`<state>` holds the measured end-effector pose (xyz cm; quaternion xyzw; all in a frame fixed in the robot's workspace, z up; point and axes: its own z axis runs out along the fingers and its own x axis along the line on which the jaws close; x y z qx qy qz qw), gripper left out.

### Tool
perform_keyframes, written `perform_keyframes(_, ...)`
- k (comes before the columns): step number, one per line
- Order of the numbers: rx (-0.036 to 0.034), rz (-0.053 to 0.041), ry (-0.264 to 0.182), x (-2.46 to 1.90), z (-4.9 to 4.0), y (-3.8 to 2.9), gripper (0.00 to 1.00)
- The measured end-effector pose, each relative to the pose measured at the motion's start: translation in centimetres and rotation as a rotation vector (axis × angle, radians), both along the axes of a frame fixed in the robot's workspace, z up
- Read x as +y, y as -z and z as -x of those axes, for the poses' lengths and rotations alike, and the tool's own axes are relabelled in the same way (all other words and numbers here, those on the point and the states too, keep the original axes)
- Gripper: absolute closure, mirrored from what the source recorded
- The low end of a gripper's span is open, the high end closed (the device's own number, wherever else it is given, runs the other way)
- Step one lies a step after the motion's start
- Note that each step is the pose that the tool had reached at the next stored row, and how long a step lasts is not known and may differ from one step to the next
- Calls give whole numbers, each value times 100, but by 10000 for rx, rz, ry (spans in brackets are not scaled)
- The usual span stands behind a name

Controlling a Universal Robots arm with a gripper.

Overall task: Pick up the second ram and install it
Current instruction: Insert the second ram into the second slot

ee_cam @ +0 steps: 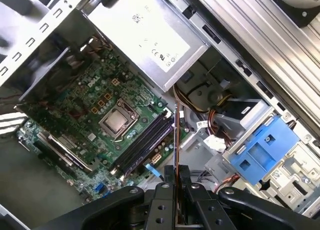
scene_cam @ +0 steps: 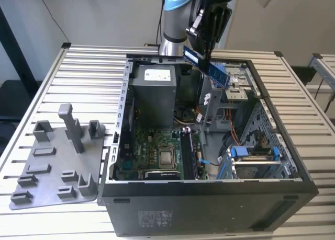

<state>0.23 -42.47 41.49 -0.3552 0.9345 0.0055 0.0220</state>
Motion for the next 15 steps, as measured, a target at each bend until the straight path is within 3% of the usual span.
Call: perform_keyframes(15,0,23,1617,0,0,34,86)
